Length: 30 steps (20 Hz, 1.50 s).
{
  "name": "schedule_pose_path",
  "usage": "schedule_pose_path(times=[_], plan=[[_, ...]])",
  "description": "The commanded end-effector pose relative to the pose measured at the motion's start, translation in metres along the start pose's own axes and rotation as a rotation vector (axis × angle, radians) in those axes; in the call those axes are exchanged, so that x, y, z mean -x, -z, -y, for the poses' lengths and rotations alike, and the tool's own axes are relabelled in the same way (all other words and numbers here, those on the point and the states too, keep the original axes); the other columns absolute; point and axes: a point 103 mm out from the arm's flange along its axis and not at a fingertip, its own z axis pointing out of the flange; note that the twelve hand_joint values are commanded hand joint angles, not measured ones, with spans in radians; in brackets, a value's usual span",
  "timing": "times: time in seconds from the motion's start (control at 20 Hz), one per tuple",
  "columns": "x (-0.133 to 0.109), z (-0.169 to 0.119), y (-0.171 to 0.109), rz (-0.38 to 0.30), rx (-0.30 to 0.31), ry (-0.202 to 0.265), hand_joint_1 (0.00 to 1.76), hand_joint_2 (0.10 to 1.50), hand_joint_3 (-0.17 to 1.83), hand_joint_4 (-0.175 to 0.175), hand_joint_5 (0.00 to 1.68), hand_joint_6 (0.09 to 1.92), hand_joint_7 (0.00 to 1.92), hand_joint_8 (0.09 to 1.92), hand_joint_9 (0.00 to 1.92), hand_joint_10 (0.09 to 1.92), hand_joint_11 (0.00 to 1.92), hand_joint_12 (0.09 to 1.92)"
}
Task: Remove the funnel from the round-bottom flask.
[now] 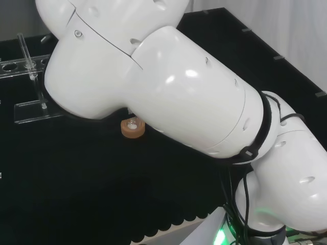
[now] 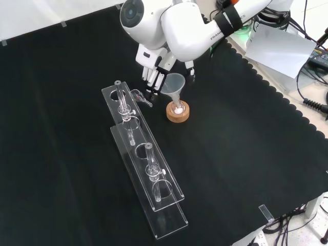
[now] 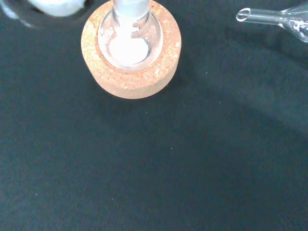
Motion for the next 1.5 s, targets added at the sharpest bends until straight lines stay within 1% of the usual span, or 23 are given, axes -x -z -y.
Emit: schedule_pose_path(times=[0.05,0.15,0.25,0.35,0.45,0.75,0.85,1.25,1.5], plan=[[0.0,0.002,0.003,0.049,0.073,-0.013,0.79,0.7,0.41,-0.036,0.36,0.09,0.21,0.7,0.68,0.59,0.5,1.37],[-0.002,0.004,0.005,0.068,0.11,-0.015,0.82,0.7,0.47,-0.04,0.44,0.09,0.34,0.68,0.79,0.55,0.54,1.34],[-0.003,0.006,0.007,0.084,0.134,-0.016,0.84,0.7,0.51,-0.042,0.52,0.09,0.48,0.67,0.9,0.51,0.58,1.31],[-0.004,0.008,0.01,0.091,0.147,-0.013,0.86,0.7,0.53,-0.038,0.59,0.09,0.56,0.66,0.97,0.49,0.61,1.29],[-0.005,0.011,0.013,0.091,0.154,-0.01,0.87,0.7,0.54,-0.035,0.64,0.12,0.61,0.66,1.0,0.47,0.63,1.28],[-0.007,0.023,0.028,0.107,0.15,-0.01,0.87,0.7,0.55,-0.033,0.67,0.15,0.64,0.66,1.04,0.46,0.64,1.27],[-0.007,0.024,0.028,0.104,0.151,-0.007,0.87,0.7,0.55,-0.033,0.66,0.18,0.65,0.65,1.04,0.45,0.64,1.26],[-0.008,0.056,0.052,0.13,0.143,-0.04,0.87,0.69,0.56,-0.033,0.62,0.27,0.65,0.66,1.06,0.43,0.64,1.26],[-0.006,0.076,0.063,0.136,0.168,-0.061,0.86,0.69,0.56,-0.033,0.62,0.3,0.65,0.66,1.06,0.43,0.64,1.26]])
